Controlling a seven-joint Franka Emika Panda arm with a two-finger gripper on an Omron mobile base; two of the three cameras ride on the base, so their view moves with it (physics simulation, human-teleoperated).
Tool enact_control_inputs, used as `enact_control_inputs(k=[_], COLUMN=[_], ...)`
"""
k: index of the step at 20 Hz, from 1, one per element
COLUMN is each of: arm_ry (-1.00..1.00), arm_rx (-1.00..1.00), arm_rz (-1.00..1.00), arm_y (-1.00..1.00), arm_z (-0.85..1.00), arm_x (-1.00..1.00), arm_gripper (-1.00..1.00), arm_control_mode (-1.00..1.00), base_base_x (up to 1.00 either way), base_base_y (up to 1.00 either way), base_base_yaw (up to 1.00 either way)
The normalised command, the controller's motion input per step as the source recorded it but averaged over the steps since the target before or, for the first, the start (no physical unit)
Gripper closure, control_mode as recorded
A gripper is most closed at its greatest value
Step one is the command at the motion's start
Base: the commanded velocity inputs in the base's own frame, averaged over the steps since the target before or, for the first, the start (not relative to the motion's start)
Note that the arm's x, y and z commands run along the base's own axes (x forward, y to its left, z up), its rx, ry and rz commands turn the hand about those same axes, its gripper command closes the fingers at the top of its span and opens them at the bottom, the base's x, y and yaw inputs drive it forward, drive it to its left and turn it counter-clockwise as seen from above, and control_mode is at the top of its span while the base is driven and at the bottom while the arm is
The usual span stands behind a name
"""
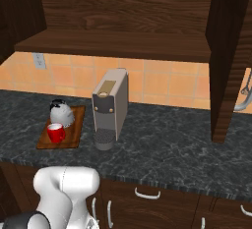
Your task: Pick the kettle from the counter and place it on the tray. Then pick the mug from the cabinet and place it on the tray. Then close the cabinet doors.
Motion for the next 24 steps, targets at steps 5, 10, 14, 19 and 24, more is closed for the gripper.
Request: enact_control_inputs(k=[5, 10, 14, 19, 24], arm_ry=[0.03, 0.04, 0.04, 0.05, 0.07], arm_rx=[0.0, 0.0, 0.0, 0.0, 0.0], arm_rz=[-0.24, -0.18, -0.18, -0.18, -0.17], arm_y=[-0.63, -0.68, -0.64, -0.56, -0.46], arm_z=[-0.02, -0.06, -0.07, -0.11, -0.14], arm_x=[0.57, 0.58, 0.63, 0.7, 0.78], arm_gripper=[-1.0, -1.0, -1.0, -1.0, -1.0], arm_control_mode=[-1.0, -1.0, -1.0, -1.0, -1.0], base_base_x=[0.0, 0.0, 0.0, 0.0, 0.0], base_base_y=[0.0, 0.0, 0.0, 0.0, 0.0], base_base_yaw=[0.0, 0.0, 0.0, 0.0, 0.0])
